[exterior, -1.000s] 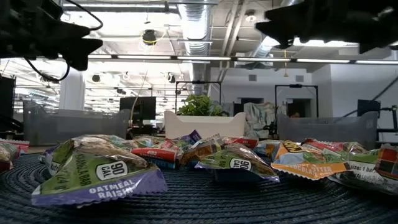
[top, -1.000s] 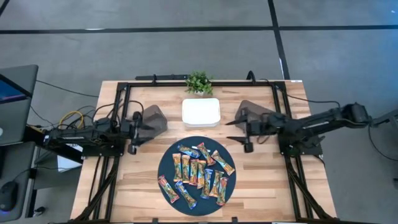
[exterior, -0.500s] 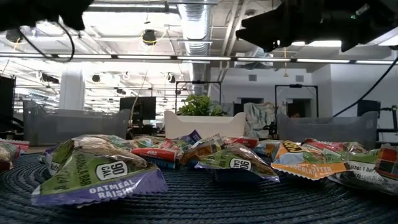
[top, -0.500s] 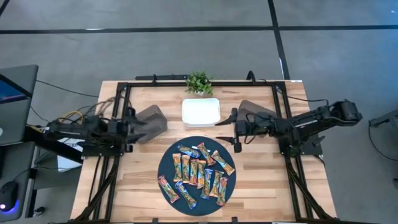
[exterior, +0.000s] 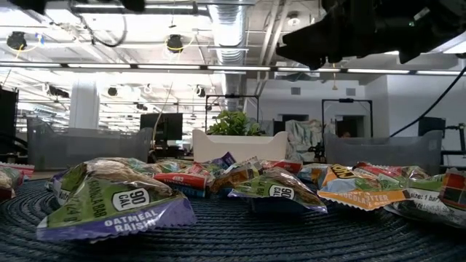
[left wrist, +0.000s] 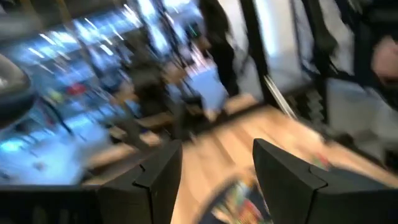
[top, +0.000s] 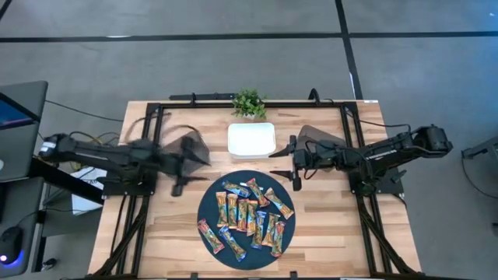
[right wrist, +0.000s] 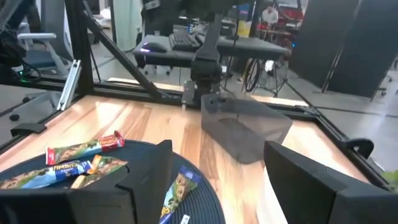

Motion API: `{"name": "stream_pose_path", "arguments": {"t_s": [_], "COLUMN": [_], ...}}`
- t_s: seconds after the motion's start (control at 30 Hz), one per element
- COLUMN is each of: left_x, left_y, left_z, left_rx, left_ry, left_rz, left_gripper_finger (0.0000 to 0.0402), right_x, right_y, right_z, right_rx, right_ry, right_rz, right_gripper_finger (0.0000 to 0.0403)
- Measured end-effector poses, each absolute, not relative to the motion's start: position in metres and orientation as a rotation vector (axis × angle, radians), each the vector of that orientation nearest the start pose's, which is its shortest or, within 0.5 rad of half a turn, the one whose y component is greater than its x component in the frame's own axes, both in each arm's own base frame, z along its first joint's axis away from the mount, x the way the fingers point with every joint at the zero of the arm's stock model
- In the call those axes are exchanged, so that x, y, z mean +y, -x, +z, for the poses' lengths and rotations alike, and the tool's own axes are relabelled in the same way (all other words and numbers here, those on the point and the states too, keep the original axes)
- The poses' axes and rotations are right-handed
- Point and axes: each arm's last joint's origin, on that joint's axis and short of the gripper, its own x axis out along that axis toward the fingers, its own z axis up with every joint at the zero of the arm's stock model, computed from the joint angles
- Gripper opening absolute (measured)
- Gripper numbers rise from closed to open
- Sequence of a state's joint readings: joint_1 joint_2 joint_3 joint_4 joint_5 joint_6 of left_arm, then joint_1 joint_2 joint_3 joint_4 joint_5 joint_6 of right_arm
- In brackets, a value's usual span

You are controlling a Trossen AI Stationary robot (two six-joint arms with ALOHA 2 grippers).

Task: Pick and place Granola Bars by type
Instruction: Put the red granola bar into the white bin

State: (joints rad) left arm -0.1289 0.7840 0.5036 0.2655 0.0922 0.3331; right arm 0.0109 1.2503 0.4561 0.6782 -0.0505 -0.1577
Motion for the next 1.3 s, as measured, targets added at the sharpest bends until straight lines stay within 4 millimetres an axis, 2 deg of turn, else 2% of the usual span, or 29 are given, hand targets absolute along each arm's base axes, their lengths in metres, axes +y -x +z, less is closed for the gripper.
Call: {"name": "stream_pose_path", "arguments": {"t_s": [0.13, 0.3, 0.57, 0.83, 0.93, 1.13, 1.3], "left_x": [-0.043, -0.068, -0.103, -0.13, -0.142, -0.162, -0.166], "left_y": [-0.211, -0.229, -0.222, -0.205, -0.199, -0.202, -0.212], "left_z": [0.255, 0.233, 0.214, 0.205, 0.203, 0.175, 0.157], "left_rx": [0.14, 0.281, 0.553, 0.682, 0.695, 0.775, 0.814], "left_ry": [-0.424, -0.484, -0.377, -0.14, -0.102, -0.125, -0.123], "left_rz": [-0.267, -0.227, -0.211, -0.358, -0.393, -0.395, -0.409], "left_gripper_finger": [0.0192, 0.0192, 0.0192, 0.0192, 0.0192, 0.0192, 0.0192], "right_x": [0.004, 0.008, 0.015, 0.016, 0.019, 0.024, 0.026], "right_y": [-0.247, -0.246, -0.245, -0.245, -0.245, -0.245, -0.244], "right_z": [0.206, 0.202, 0.201, 0.201, 0.201, 0.201, 0.201], "right_rx": [0.15, 0.194, 0.207, 0.202, 0.201, 0.199, 0.197], "right_ry": [0.154, 0.153, 0.157, 0.157, 0.158, 0.169, 0.187], "right_rz": [0.073, 0.091, 0.123, 0.129, 0.141, 0.164, 0.173], "right_gripper_finger": [0.0249, 0.0249, 0.0249, 0.0249, 0.0249, 0.0249, 0.0249]}}
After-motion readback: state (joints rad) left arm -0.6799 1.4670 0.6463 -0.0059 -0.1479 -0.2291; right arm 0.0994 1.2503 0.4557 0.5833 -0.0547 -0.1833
